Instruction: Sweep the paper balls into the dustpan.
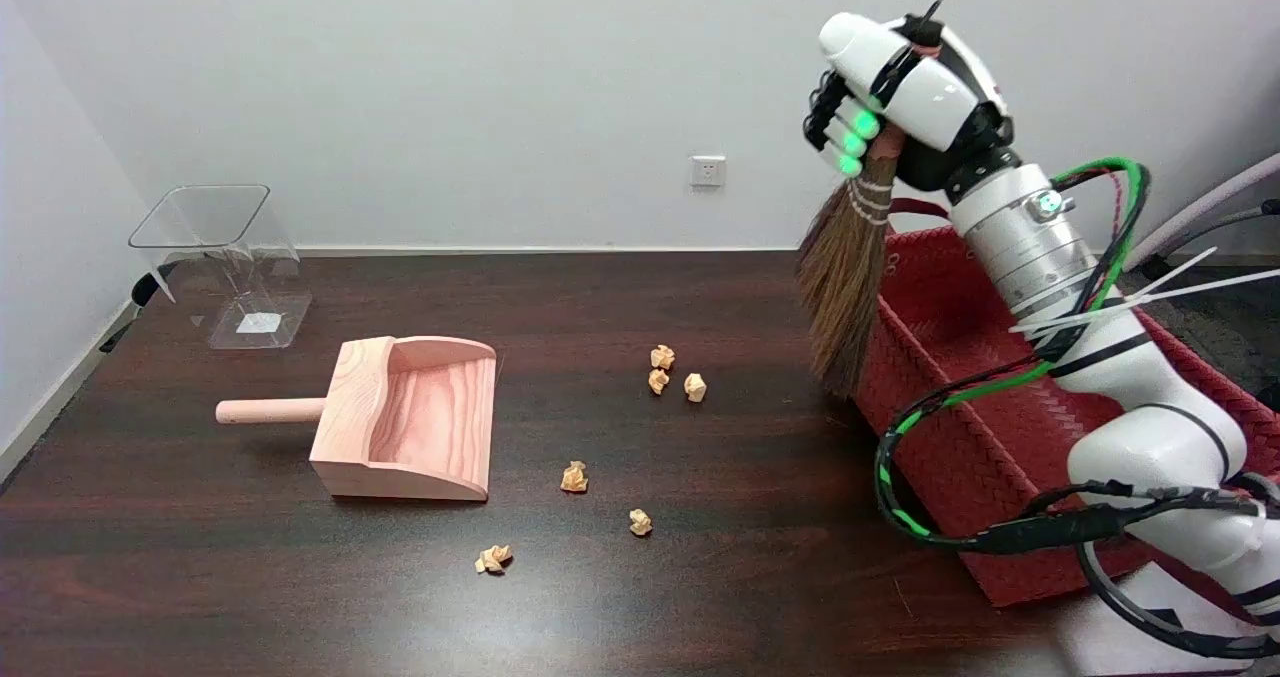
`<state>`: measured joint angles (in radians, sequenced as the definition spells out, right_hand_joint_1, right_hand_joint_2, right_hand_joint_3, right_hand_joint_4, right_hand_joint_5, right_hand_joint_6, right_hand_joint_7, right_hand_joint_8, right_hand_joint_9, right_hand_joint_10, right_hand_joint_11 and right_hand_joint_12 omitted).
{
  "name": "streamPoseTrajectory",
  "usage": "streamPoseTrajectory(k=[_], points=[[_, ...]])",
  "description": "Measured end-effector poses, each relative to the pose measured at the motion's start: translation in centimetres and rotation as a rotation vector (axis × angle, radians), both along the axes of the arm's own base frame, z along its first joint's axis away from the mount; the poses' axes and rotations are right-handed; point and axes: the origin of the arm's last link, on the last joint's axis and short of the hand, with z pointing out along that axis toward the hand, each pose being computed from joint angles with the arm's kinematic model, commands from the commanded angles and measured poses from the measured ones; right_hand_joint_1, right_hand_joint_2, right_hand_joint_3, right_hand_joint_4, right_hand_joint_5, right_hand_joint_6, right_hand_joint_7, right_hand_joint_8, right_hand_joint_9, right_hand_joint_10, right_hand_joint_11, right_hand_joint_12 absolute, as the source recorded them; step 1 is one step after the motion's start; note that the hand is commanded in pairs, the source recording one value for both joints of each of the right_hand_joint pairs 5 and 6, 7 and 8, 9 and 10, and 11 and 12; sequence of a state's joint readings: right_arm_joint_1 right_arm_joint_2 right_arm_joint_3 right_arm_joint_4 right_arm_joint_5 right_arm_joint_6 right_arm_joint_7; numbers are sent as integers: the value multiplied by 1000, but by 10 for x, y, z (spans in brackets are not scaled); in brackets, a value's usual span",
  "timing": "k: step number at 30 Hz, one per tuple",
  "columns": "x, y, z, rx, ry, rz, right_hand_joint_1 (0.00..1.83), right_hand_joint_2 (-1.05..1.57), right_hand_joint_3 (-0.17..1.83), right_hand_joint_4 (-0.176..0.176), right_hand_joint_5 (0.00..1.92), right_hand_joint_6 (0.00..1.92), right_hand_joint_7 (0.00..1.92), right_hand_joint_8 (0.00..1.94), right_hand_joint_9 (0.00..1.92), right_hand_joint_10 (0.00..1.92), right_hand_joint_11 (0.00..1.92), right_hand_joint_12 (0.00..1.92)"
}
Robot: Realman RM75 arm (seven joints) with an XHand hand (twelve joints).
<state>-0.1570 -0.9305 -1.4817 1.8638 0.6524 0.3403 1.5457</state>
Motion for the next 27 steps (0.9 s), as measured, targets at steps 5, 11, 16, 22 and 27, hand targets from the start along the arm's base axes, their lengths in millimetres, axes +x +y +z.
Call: streamPoseTrajectory(k=[5,11,16,22,27], points=[[-11,-2,-6,2,6,-42,866,1378,532,0,1920,1920,1920,1920,1920,1920,1920,1920],[-25,-5,-13,-2,24,-87,870,1366,544,0,1920,1920,1920,1920,1920,1920,1920,1920],[-37,-6,-20,-7,44,-119,878,1345,560,0,1920,1920,1920,1920,1920,1920,1920,1920],[-52,-8,-26,-18,65,-151,888,1300,564,0,1920,1920,1920,1920,1920,1920,1920,1920],[-65,-9,-31,-31,87,-174,896,1271,555,0,1920,1920,1920,1920,1920,1920,1920,1920]])
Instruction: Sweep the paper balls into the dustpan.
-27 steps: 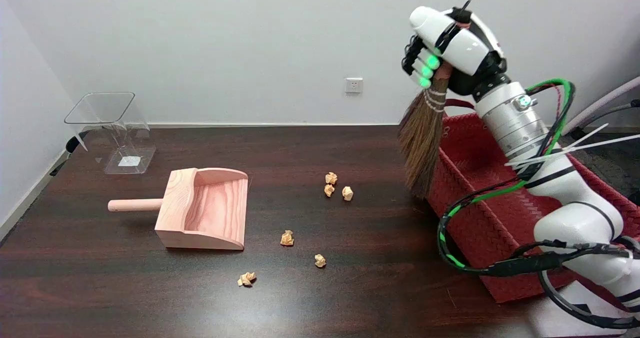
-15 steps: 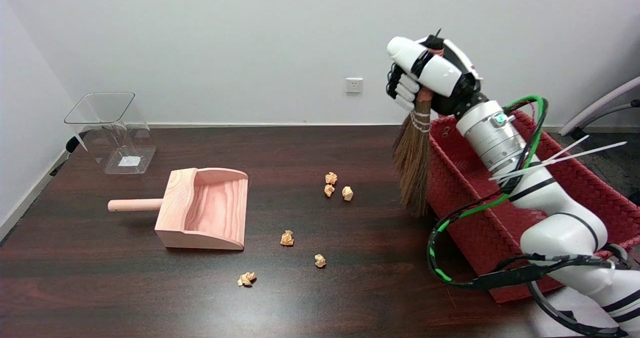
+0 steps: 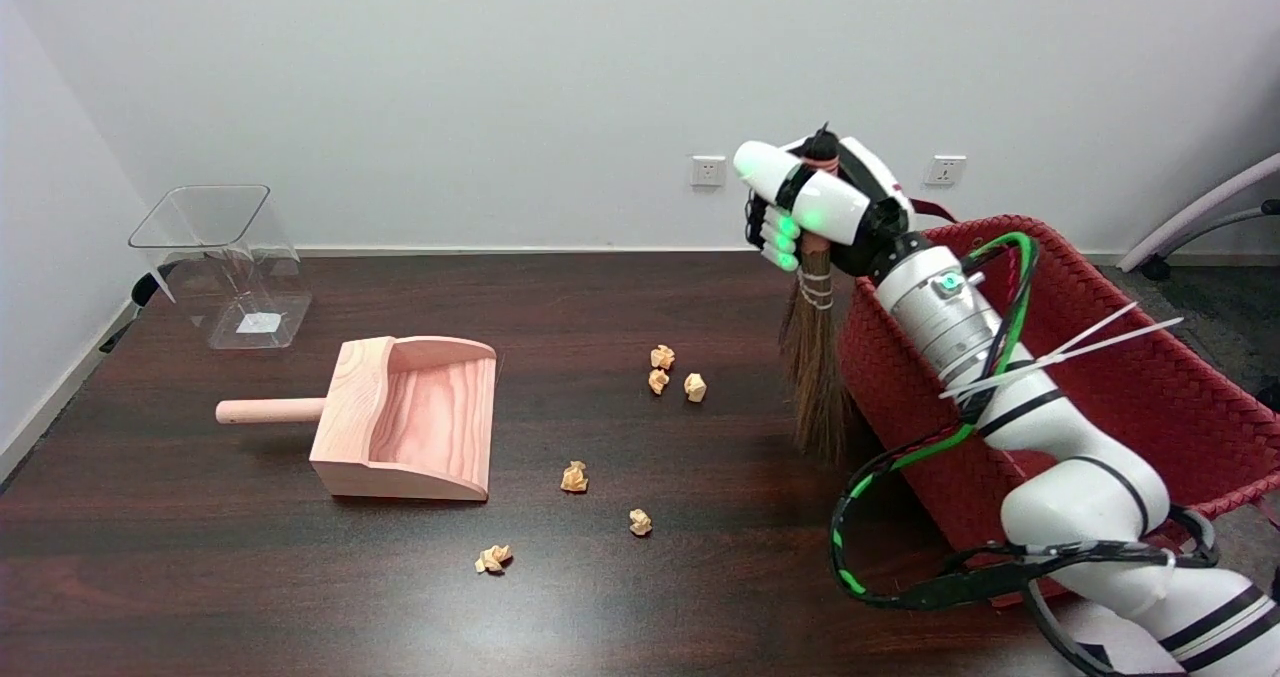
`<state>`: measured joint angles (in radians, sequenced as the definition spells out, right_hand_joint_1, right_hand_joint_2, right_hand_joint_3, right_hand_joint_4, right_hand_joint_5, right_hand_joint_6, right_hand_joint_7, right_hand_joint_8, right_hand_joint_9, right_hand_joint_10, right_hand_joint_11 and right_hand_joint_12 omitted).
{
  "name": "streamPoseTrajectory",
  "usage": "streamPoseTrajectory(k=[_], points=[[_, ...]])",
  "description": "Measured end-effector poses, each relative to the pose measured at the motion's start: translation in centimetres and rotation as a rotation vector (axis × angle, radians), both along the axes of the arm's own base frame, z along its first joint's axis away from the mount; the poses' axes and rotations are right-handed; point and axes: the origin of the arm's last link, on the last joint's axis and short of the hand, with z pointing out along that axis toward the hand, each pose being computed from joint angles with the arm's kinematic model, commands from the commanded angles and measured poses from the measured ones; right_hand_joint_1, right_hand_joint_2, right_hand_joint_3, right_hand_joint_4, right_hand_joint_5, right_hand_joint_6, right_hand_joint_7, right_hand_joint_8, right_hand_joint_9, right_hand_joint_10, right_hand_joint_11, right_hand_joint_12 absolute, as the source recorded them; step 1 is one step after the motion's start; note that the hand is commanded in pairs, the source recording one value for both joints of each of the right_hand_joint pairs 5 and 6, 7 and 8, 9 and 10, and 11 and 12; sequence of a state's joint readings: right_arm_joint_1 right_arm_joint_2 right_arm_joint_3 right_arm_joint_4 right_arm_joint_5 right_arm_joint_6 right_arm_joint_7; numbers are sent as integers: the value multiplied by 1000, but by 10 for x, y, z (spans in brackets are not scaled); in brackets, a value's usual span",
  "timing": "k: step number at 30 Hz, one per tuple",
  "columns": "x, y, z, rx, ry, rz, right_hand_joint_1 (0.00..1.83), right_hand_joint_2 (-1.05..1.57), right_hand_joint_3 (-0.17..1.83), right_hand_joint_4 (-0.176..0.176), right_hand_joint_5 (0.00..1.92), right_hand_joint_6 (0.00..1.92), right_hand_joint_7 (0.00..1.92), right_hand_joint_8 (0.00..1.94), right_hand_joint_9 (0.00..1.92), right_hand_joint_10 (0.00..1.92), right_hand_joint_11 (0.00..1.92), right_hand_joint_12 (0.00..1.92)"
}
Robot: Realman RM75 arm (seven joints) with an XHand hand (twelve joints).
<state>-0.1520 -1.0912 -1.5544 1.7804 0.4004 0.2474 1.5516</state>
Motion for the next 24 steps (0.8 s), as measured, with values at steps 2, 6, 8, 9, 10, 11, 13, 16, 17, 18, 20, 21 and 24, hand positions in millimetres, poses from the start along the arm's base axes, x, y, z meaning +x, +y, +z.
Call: streamPoseTrajectory(k=[2,6,8,9,10,11,13,16,17,18,20,21,24], points=[[-5,-1,-2,-5,7,-8,897,1263,550,0,1920,1920,1920,1920,1920,1920,1920,1920],[-13,-2,-5,-12,16,-13,912,1249,533,0,1920,1920,1920,1920,1920,1920,1920,1920],[-17,-3,-7,-15,20,-18,912,1239,533,0,1920,1920,1920,1920,1920,1920,1920,1920],[-19,-3,-8,-17,22,-20,912,1236,531,0,1920,1920,1920,1920,1920,1920,1920,1920],[-21,-4,-8,-19,24,-22,913,1234,528,0,1920,1920,1920,1920,1920,1920,1920,1920],[-23,-4,-9,-21,25,-24,913,1232,527,0,1920,1920,1920,1920,1920,1920,1920,1920],[-25,-6,-10,-25,29,-25,913,1228,526,0,1920,1920,1920,1920,1920,1920,1920,1920],[-29,-8,-11,-31,34,-23,913,1223,523,0,1920,1920,1920,1920,1920,1920,1920,1920],[-30,-9,-12,-32,34,-22,913,1221,522,0,1920,1920,1920,1920,1920,1920,1920,1920],[-32,-9,-13,-34,34,-19,913,1218,522,0,1920,1920,1920,1920,1920,1920,1920,1920],[-34,-11,-13,-38,33,-17,913,1209,522,0,1920,1920,1920,1920,1920,1920,1920,1920],[-35,-13,-14,-39,32,-15,914,1205,522,0,1920,1920,1920,1920,1920,1920,1920,1920],[-37,-17,-16,-42,30,-5,914,1189,518,0,1920,1920,1920,1920,1920,1920,1920,1920]])
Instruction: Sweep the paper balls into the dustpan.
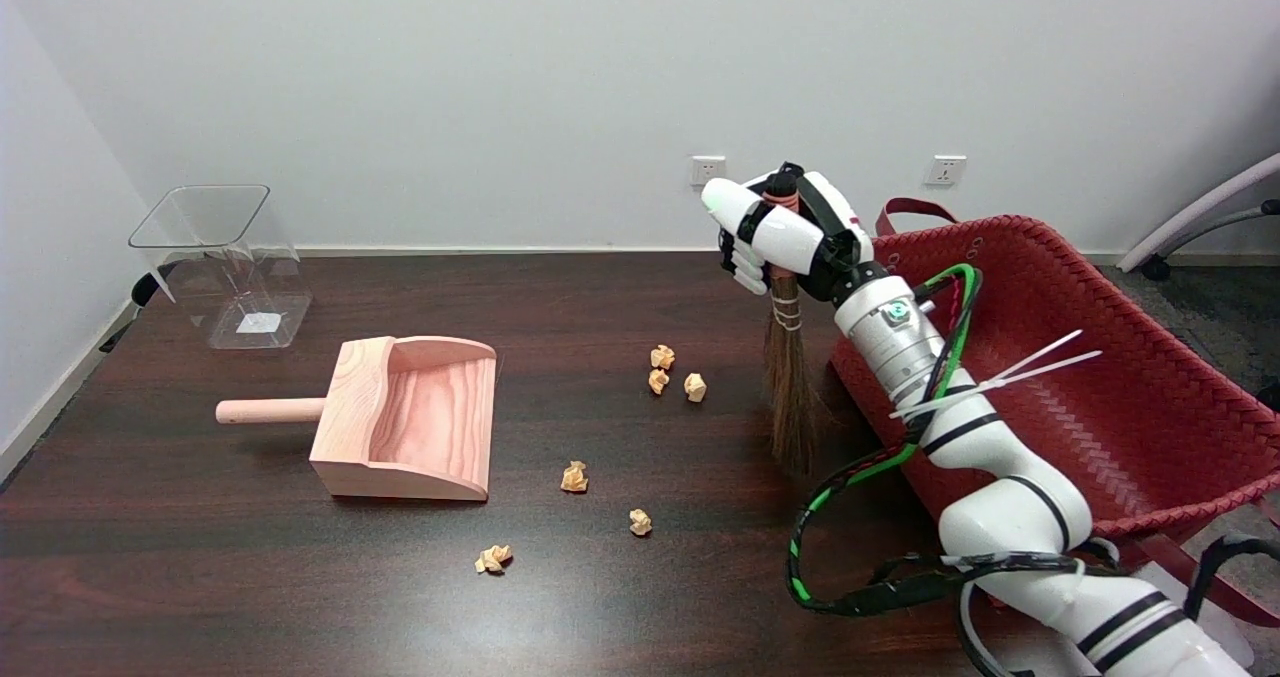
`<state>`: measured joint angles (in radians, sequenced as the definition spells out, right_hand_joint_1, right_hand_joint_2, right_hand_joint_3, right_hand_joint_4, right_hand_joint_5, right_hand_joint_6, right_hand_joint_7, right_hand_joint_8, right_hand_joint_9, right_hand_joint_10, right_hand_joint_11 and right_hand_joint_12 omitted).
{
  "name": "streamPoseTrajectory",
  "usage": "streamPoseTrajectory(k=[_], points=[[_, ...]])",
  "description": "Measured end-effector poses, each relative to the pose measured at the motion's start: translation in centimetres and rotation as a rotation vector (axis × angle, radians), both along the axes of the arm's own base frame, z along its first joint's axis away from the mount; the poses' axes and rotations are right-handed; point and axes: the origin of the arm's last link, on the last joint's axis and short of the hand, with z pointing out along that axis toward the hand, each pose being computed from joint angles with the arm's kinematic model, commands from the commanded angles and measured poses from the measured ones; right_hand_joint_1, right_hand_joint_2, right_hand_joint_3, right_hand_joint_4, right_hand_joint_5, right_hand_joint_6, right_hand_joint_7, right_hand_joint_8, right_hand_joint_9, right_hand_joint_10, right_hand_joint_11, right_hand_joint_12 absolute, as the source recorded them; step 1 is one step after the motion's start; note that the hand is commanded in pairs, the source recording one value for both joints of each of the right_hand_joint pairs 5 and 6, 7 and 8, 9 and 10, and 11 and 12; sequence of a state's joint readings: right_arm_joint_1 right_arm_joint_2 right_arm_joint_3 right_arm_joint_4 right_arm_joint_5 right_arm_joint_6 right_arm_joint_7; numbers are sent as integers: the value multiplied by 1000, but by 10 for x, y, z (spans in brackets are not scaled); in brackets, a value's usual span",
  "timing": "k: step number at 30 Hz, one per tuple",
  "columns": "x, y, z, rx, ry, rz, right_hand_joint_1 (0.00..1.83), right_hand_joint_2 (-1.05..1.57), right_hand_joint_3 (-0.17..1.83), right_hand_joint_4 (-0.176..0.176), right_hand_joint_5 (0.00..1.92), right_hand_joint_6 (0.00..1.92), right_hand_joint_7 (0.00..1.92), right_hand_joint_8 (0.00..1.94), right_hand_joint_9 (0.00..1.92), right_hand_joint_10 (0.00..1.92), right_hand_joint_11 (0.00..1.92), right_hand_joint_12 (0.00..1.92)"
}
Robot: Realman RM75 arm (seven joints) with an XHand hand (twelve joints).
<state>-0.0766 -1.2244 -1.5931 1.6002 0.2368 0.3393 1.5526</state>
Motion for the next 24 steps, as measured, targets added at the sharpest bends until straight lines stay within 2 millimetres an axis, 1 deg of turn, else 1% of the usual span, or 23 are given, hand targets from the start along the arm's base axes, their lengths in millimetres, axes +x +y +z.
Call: streamPoseTrajectory(k=[15,24], points=[[-5,-23,-6,3,15,33,933,1075,522,0,1920,1920,1920,1920,1920,1920,1920,1920],[-8,-34,-5,1,32,47,938,1015,531,0,1920,1920,1920,1920,1920,1920,1920,1920]])
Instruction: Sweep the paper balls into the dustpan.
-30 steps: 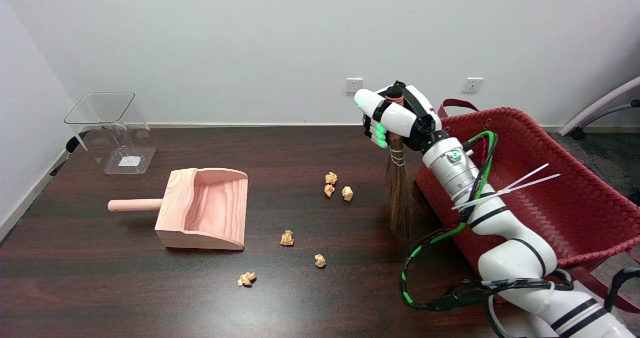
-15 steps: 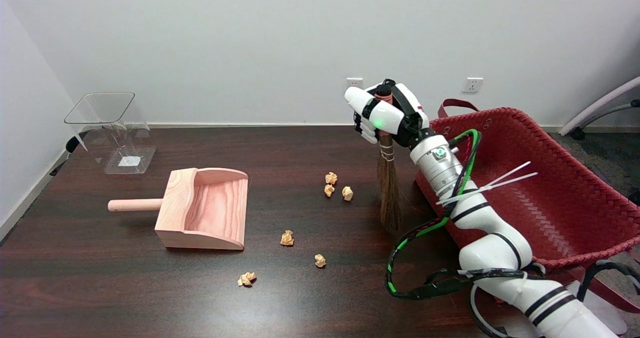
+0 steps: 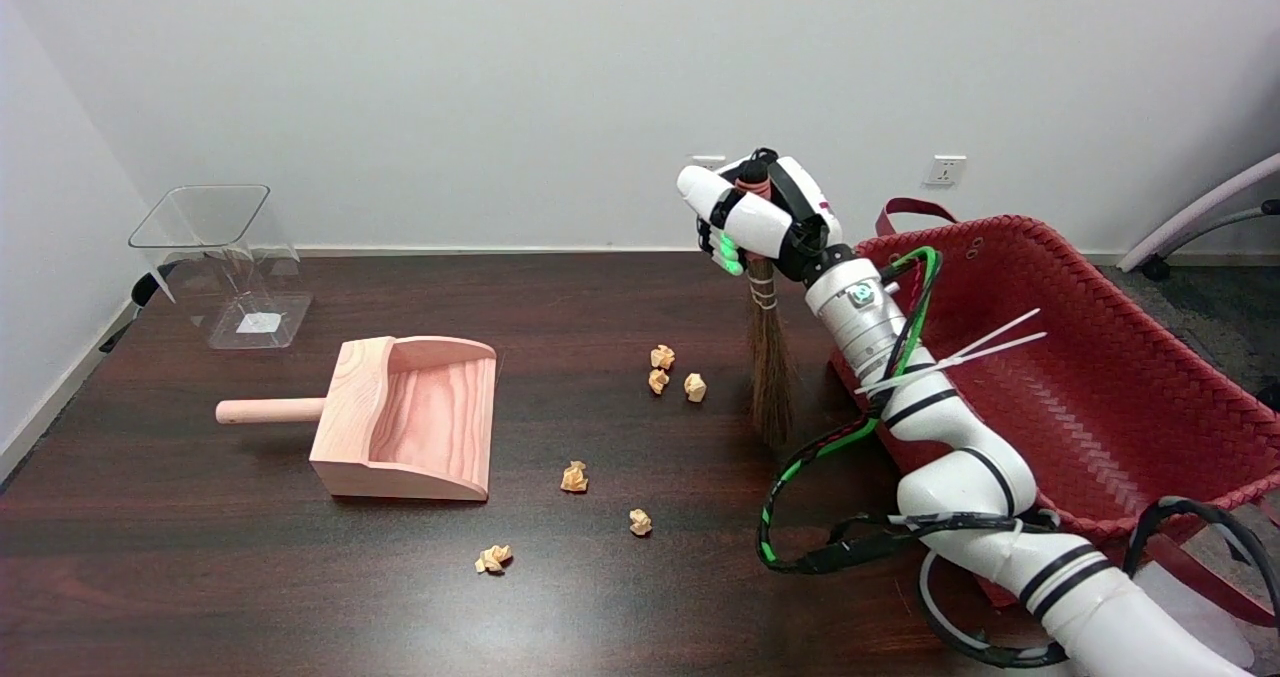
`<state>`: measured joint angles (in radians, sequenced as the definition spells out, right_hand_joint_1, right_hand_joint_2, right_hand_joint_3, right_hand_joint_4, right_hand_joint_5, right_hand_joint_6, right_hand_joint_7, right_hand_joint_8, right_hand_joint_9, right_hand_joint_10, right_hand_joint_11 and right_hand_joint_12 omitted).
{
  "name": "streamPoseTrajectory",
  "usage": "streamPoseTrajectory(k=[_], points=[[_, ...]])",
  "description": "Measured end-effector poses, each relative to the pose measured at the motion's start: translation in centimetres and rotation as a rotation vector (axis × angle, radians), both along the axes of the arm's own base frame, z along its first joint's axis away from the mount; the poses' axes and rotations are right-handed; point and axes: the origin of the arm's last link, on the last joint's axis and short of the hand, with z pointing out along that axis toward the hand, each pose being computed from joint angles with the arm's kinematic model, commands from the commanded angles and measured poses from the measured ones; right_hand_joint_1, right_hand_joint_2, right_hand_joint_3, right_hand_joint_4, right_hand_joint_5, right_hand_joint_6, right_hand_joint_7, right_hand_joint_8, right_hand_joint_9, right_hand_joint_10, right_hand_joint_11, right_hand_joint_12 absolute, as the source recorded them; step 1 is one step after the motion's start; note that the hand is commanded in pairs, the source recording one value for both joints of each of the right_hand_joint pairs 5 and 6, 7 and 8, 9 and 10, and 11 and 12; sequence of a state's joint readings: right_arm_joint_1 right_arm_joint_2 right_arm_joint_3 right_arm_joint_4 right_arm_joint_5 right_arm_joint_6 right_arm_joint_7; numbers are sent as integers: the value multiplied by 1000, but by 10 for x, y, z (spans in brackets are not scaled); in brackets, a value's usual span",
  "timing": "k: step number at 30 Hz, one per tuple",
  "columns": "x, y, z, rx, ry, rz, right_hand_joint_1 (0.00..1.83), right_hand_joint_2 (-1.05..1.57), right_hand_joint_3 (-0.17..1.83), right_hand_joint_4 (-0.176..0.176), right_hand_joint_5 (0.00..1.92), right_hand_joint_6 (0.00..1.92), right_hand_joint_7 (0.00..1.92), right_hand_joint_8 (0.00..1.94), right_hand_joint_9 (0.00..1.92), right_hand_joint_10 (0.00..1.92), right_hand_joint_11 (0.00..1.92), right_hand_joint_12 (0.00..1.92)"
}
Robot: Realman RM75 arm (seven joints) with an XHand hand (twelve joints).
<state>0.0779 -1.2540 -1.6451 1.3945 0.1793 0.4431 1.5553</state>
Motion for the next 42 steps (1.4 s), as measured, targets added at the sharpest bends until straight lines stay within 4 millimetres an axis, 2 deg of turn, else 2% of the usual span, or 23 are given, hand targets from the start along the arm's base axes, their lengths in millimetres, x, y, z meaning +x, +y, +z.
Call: streamPoseTrajectory(k=[21,42], points=[[-16,-28,-6,34,13,17,938,944,529,0,1920,1920,1920,1920,1920,1920,1920,1920],[-39,-41,-33,76,-9,-18,939,932,525,0,1920,1920,1920,1920,1920,1920,1920,1920]])
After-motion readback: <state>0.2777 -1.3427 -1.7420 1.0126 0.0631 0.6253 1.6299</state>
